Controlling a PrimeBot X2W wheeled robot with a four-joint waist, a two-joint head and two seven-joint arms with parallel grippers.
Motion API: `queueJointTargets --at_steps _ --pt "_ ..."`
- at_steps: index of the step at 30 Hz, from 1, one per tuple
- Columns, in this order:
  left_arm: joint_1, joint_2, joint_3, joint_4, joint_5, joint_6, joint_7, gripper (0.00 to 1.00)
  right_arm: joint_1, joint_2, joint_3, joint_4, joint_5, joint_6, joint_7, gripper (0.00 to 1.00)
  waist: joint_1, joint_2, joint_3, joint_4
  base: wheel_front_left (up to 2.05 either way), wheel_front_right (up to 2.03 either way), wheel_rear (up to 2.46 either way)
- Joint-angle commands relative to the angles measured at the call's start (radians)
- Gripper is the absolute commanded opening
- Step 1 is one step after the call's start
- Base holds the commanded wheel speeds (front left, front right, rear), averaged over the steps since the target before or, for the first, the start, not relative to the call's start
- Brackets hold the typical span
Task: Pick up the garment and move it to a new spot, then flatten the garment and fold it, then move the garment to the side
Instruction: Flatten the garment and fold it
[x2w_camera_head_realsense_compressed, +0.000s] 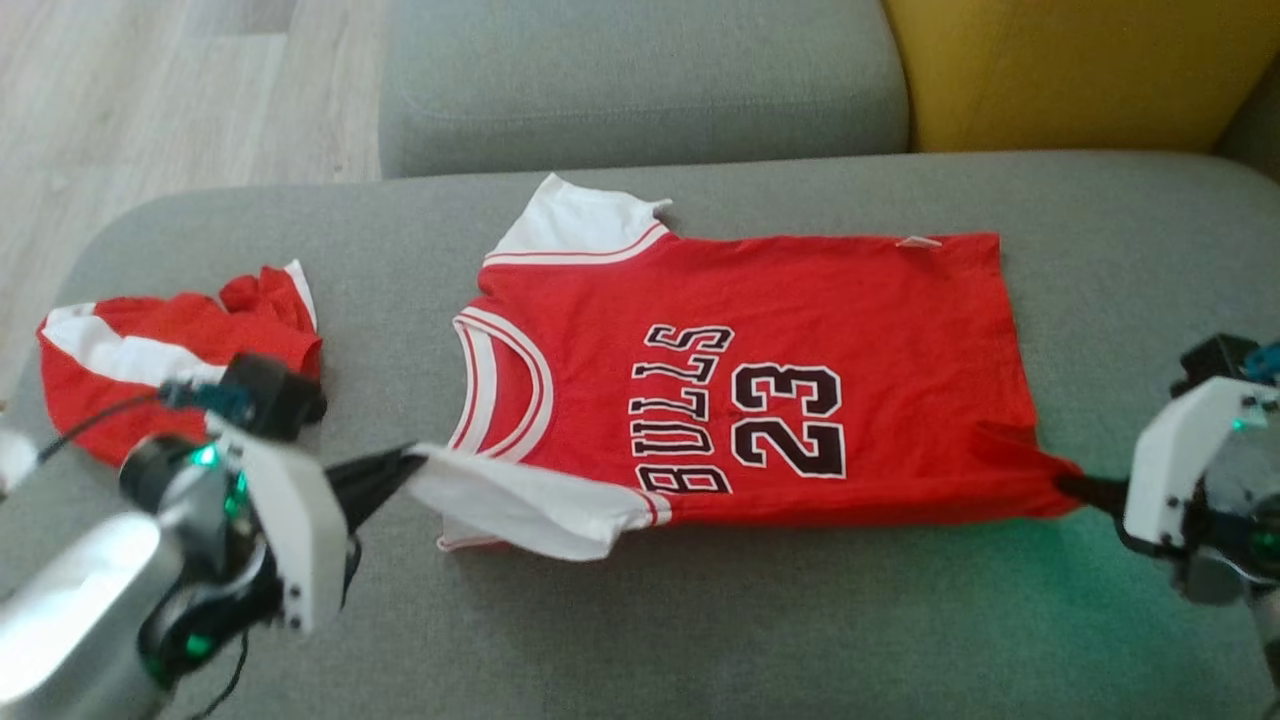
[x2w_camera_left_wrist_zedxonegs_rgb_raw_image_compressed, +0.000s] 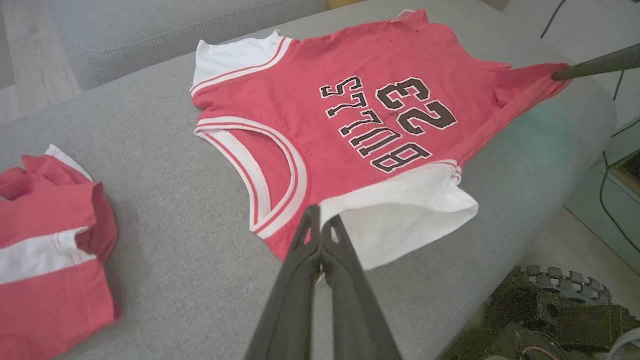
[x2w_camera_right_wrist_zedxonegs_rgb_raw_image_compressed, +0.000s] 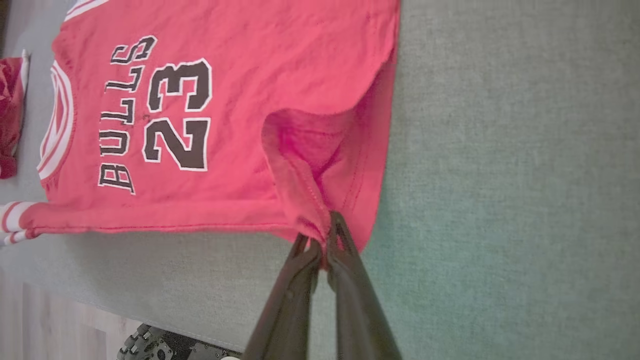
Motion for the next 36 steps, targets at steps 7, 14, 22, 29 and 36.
queueJointTargets --at_steps 7,14,22,29,36 --pt "-0.24 -0.051 0.012 0.121 0.043 -0.007 -0.016 0.0 -0.165 0.007 0.046 0.019 -0.055 -0.001 -0.071 0.0 0.0001 0.0 0.09 -0.019 0.0 0.0 0.0" --pt "-0.365 -0.099 -0.024 0.242 0.066 -0.008 -0.07 0.0 -0.259 0.02 0.066 0.102 -0.096 -0.001 -0.134 0.0 0.0001 0.0 0.155 -0.035 0.0 0.0 0.0" --pt "-0.442 -0.151 -0.091 0.385 0.068 -0.008 -0.134 1.0 -0.326 0.052 0.107 0.19 -0.116 -0.001 -0.188 0.98 0.0001 0.0 0.2 -0.05 0.0 0.0 0.0" --pt "-0.48 -0.213 -0.071 0.509 0.103 0.03 -0.288 1.0 -0.361 0.055 0.104 0.214 -0.114 -0.001 -0.37 1.0 0.0001 0.0 0.208 -0.044 0.0 0.0 0.0" --pt "-0.447 -0.275 0.047 0.594 0.048 0.128 -0.512 1.0 -0.341 0.034 0.112 0.205 -0.119 -0.001 -0.634 1.0 0.0001 0.0 0.141 -0.042 0.0 0.0 0.0"
